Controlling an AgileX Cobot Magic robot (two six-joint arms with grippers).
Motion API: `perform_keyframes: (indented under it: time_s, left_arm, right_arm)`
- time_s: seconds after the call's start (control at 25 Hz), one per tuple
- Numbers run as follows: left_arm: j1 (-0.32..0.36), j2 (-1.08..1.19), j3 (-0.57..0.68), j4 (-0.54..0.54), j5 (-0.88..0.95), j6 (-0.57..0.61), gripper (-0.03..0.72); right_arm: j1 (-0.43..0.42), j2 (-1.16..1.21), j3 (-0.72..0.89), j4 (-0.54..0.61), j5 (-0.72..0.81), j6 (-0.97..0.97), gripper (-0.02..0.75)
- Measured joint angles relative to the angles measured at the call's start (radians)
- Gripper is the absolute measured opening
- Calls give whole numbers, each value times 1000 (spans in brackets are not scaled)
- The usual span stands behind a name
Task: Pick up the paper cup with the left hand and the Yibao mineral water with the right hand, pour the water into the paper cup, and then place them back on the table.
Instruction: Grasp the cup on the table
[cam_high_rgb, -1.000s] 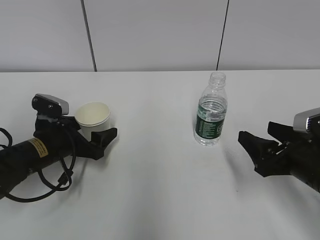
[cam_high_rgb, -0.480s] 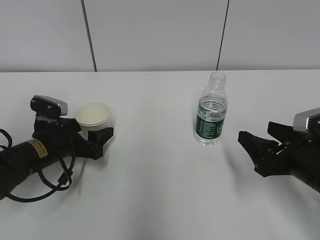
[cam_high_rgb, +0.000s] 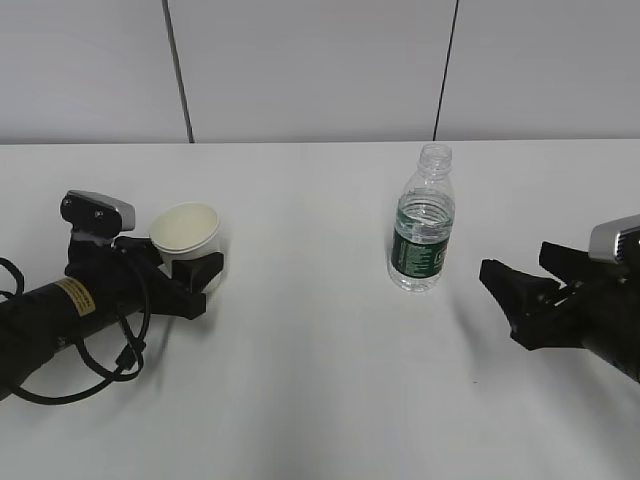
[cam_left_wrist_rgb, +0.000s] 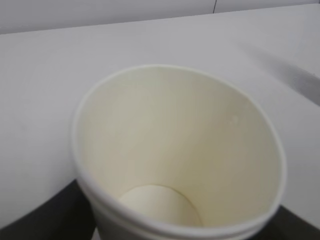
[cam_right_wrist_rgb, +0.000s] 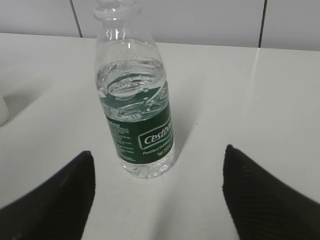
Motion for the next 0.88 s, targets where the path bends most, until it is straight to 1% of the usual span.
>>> perform_keyframes:
  time_s: [0.16,0.24,0.6,0.72,0.8,0.88]
  left_arm:
    - [0,0,0,3,0,0,444]
    - [0,0,0,5,0,0,444]
    - [0,0,0,16,0,0,444]
    - [0,0,0,17,0,0,444]
    - [0,0,0,17,0,0,444]
    - [0,0,0,18,-1,0,444]
  right_arm:
    - [0,0,-4,2,0,0,599]
    - [0,0,-22,-2,0,0,619]
    - [0,34,-102,-25,-2,0,629]
    - [0,144,-162,-56,-2,10,629]
    - [0,144,-162,-56,-2,10,629]
    - [0,258,-245,-89,-2,36,629]
